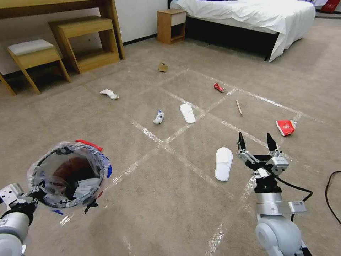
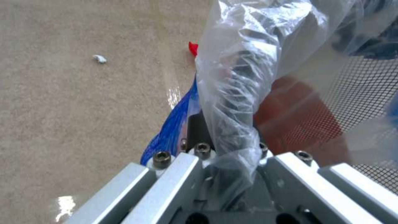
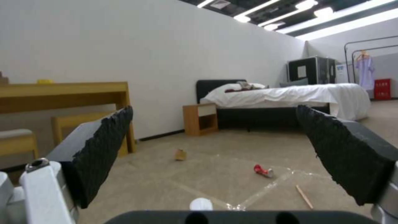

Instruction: Pick up the trash bin and place the garbage on the floor into it.

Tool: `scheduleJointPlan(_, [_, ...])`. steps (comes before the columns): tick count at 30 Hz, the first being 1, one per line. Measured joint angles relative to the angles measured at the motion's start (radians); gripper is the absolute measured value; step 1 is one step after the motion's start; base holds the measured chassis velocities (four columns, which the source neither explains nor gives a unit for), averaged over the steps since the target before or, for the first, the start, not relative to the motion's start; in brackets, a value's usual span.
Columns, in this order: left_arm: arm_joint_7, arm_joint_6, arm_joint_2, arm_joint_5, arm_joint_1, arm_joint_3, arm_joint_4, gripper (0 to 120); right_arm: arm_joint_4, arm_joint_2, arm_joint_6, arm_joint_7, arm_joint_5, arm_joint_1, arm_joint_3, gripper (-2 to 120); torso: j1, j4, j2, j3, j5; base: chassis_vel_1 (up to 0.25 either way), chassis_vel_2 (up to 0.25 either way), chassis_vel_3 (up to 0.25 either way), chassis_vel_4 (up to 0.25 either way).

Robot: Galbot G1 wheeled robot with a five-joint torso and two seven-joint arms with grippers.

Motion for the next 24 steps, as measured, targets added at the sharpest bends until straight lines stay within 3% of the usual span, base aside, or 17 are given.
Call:
scheduleJointPlan(7, [0.001, -0.004, 0.001, -0.001, 0.0, -0.002, 0.005, 1, -0.005, 0.003, -0.013, 0.009, -0.01, 0.006, -0.009, 100, 0.0, 0.0001, 0.0, 0.0, 0.0, -0.057, 0.044, 0.042, -0.056])
scheduleJointPlan(24, [0.004, -0.011, 0.003, -0.001, 0.005, -0.006, 0.008, 1, -0.013, -0.001, -0.014, 0.007, 0.0, 0.022, -0.016, 100, 0.0, 0.0001, 0.0, 0.0, 0.0001, -0.15, 0.144, 0.141, -0.152])
